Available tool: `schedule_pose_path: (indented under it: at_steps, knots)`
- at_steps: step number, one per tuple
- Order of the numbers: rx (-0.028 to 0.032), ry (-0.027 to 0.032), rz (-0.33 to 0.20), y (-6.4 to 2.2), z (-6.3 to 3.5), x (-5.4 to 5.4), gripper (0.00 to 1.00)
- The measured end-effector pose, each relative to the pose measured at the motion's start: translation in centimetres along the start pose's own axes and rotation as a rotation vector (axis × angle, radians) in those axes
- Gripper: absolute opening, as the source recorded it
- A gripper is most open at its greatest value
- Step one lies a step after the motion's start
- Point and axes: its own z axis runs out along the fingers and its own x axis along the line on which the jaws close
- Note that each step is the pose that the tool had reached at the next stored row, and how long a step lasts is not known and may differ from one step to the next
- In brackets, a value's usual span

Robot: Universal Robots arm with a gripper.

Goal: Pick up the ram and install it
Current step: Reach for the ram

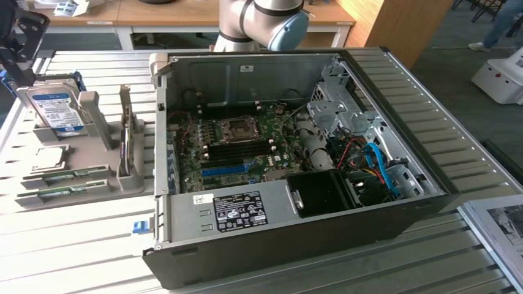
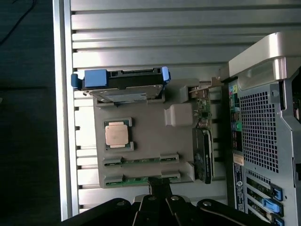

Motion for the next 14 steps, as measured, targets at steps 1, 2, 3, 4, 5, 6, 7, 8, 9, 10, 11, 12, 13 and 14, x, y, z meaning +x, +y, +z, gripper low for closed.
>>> schedule_pose_path:
  at_steps: [1, 2, 3, 4, 5, 6, 7, 8, 9, 10, 11, 12, 13, 14]
  knots:
    - [0.0, 0.0, 0.0, -0.01, -0.01, 0.2, 0.1]
    - [0.0, 0.0, 0.0, -0.02, -0.01, 0.4, 0.1]
    - [0.0, 0.0, 0.0, -0.04, -0.01, 0.6, 0.1]
    - [0.0, 0.0, 0.0, -0.05, -0.02, 0.7, 0.1]
    - [0.0, 0.0, 0.0, -0.07, -0.01, 0.9, 0.1]
    - [0.0, -0.0001, 0.0, -0.08, -0.01, 1.0, 0.1]
    - [0.0, 0.0, 0.0, -0.09, -0.02, 1.2, 0.1]
    - [0.0, 0.0, 0.0, -0.1, -0.02, 1.3, 0.1]
    - [0.0, 0.0, 0.0, -0.11, -0.02, 1.4, 0.1]
    - [0.0, -0.0001, 0.0, -0.12, -0.02, 1.5, 0.1]
    - [0.0, 0.0, 0.0, -0.12, -0.02, 1.7, 0.1]
    - [0.0, -0.0001, 0.0, -0.13, -0.02, 1.8, 0.1]
    - [0.0, 0.0, 0.0, -0.14, -0.02, 1.9, 0.1]
    - [0.0, 0.0, 0.0, -0.15, -0.02, 2.0, 0.1]
